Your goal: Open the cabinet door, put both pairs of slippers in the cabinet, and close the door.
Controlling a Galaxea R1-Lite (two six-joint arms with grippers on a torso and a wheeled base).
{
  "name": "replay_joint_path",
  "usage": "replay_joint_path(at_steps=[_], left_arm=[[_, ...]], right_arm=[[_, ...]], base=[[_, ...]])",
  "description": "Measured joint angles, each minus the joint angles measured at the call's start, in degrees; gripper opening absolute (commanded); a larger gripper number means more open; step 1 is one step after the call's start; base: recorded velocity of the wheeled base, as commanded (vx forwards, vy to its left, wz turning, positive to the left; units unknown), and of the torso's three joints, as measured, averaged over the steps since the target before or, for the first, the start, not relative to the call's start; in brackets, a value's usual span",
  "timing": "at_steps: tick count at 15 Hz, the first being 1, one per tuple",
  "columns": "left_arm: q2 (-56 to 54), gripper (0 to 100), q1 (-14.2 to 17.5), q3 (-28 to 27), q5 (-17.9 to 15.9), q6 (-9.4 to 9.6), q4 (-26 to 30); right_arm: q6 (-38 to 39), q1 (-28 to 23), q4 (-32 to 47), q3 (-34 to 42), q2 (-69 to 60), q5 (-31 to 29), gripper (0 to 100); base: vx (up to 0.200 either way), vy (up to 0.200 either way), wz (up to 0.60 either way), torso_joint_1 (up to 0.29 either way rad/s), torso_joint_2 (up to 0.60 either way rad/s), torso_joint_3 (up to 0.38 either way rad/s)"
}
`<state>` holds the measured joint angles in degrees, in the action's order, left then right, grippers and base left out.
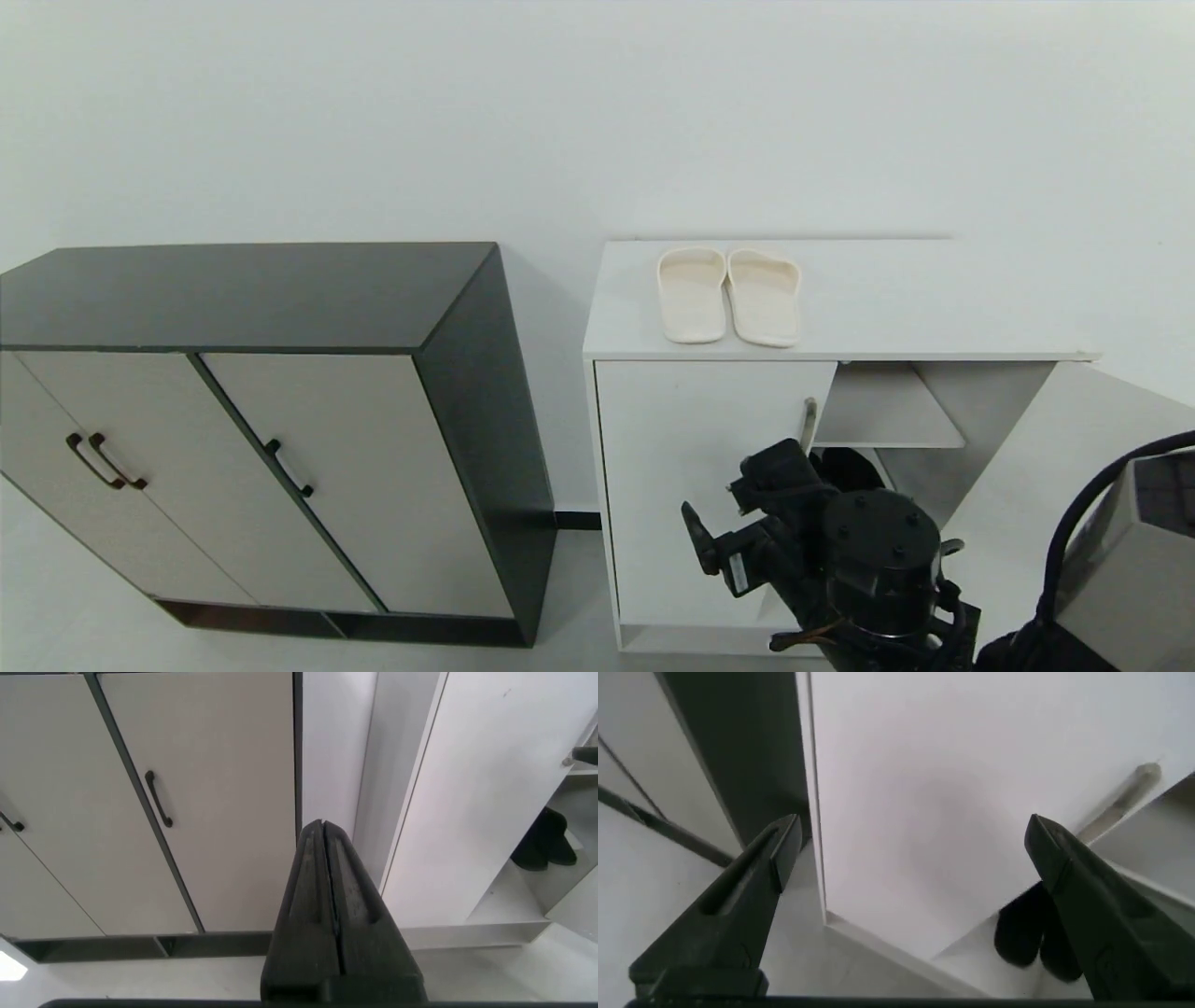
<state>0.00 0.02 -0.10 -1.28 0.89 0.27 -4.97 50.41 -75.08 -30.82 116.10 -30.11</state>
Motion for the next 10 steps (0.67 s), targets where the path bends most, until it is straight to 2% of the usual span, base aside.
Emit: replay_joint_path(at_steps=[1, 3, 5, 6, 7, 10], left_arm=[[0.0, 0, 0.0, 0.0, 0.0, 0.01, 0.0], [0.0, 0, 0.0, 0.0, 0.0, 0.09, 0.0], [0.0, 0, 0.1, 0.0, 0.0, 0.04, 0.0], [0.0, 0, 0.1, 0.0, 0.0, 0.06, 0.0], [0.0, 0, 0.0, 0.0, 0.0, 0.06, 0.0], [0.0, 0, 0.0, 0.0, 0.0, 0.09, 0.0]], right_arm=[[2.1, 0.4, 8.2, -2.4, -1.3, -0.9, 100], [8.9, 1.1, 30.8, -11.7, -5.1, -3.9, 100], [14.8, 1.8, 46.9, -21.7, -8.4, -9.8, 100], [16.7, 2.2, 52.1, -26.1, -9.7, -12.6, 100], [17.6, 2.5, 54.0, -29.1, -10.7, -14.0, 100], [18.2, 1.7, 55.1, -36.7, -12.2, -17.6, 100]], base=[[0.000, 0.000, 0.00, 0.000, 0.00, 0.000], [0.000, 0.000, 0.00, 0.000, 0.00, 0.000], [0.000, 0.000, 0.00, 0.000, 0.00, 0.000], [0.000, 0.000, 0.00, 0.000, 0.00, 0.000], [0.000, 0.000, 0.00, 0.000, 0.00, 0.000], [0.000, 0.000, 0.00, 0.000, 0.00, 0.000]])
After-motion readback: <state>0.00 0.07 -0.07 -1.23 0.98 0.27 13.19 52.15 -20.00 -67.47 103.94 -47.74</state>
